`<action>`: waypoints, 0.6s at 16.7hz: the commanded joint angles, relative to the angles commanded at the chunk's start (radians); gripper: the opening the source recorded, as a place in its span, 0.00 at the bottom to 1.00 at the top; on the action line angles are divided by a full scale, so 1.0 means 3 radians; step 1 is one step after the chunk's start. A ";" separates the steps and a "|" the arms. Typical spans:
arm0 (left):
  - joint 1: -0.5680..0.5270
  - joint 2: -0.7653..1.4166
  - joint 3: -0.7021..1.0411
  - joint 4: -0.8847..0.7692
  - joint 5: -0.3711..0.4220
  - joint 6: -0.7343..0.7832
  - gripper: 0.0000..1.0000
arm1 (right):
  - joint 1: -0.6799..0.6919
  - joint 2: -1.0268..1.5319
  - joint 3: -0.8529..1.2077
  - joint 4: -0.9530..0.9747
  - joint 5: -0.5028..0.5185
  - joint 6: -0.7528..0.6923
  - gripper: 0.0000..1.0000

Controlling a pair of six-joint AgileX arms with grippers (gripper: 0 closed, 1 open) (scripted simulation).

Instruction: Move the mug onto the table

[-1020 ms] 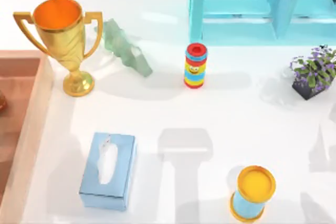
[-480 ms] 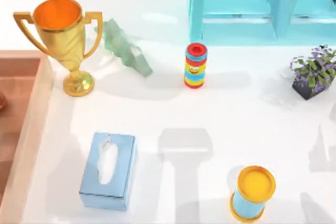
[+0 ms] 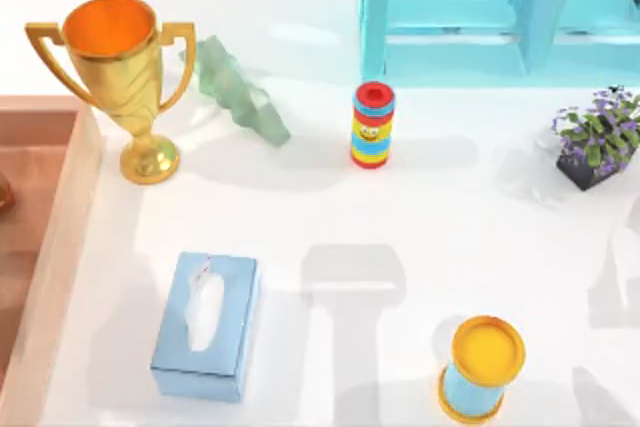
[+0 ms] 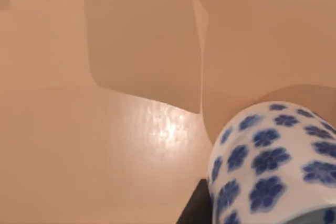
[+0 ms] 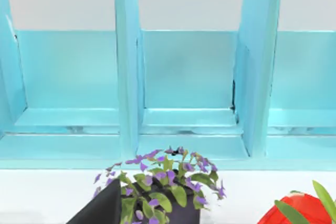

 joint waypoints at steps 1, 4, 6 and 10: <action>0.0014 -0.0011 0.0059 0.0002 -0.0006 -0.0066 0.00 | 0.0000 0.0000 0.0000 0.0000 0.0000 0.0000 1.00; -0.0011 -0.0085 0.0312 -0.0085 -0.0030 -0.0372 0.00 | 0.0000 0.0000 0.0000 0.0000 0.0000 0.0000 1.00; -0.0188 -0.0170 0.0489 -0.0286 -0.0039 -0.0610 0.00 | 0.0000 0.0000 0.0000 0.0000 0.0000 0.0000 1.00; -0.0834 -0.0337 0.0751 -0.0948 -0.0028 -0.1007 0.00 | 0.0000 0.0000 0.0000 0.0000 0.0000 0.0000 1.00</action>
